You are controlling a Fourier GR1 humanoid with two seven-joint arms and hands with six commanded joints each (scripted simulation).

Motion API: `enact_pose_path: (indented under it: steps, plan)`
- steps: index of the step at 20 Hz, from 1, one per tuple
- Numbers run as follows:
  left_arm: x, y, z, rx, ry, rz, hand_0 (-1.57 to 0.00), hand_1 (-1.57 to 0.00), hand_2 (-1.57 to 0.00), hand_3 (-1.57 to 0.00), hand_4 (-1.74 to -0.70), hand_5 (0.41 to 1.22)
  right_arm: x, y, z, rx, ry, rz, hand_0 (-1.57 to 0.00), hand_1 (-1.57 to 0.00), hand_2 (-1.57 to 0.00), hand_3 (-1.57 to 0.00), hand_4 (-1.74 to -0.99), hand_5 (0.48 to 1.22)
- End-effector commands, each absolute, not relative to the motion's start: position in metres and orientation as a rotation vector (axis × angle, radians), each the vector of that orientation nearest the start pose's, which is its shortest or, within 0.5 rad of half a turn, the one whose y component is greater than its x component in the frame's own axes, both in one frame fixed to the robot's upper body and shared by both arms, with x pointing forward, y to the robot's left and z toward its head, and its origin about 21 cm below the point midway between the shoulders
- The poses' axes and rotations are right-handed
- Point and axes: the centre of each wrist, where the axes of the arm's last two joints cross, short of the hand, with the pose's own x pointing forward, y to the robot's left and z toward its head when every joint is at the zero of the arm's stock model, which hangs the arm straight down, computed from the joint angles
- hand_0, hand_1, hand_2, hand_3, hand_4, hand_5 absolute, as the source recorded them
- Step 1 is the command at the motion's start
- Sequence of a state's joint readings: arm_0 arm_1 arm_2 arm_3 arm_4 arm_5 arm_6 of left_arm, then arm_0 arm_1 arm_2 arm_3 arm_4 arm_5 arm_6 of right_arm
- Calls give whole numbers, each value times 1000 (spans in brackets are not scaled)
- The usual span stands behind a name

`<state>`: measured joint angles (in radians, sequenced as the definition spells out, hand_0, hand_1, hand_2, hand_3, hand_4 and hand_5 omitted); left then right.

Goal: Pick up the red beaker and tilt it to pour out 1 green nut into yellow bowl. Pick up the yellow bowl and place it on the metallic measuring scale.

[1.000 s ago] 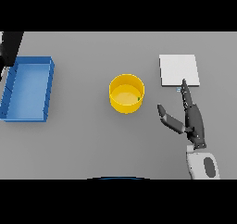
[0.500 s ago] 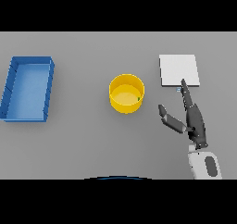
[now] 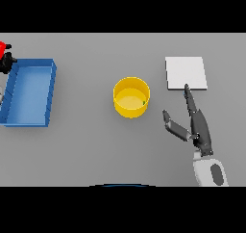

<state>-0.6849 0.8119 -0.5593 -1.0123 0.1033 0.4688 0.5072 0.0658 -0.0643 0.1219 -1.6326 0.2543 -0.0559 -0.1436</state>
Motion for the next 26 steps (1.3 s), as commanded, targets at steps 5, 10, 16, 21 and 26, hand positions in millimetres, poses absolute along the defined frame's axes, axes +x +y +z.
enact_pose_path:
  steps: [5,10,16,21,26]
  plan:
    - [366,326,99,963,-1097,-302,-1571,-1571,-1571,-1546,-1741,1039,236,-225,2,-216,-1704,300,1,1,1,1,-1203,663]
    - [353,323,99,879,-1008,-461,-1457,-1180,-1187,-1129,-1229,803,232,-220,-3,-197,-1715,295,1,1,1,1,-1188,663]
    - [347,332,108,767,-941,-570,-381,-309,-313,-295,-851,698,226,-223,0,-203,-1712,301,1,1,1,1,-1187,667]
    - [351,330,109,749,-996,-539,-124,-100,-102,-96,-791,674,227,-219,2,-221,-1692,311,1,1,1,1,-1193,660]
    - [356,327,114,745,-1078,-516,-40,-32,-33,-31,-781,674,234,-215,7,-231,-1694,414,1,1,1,1,-1175,677]
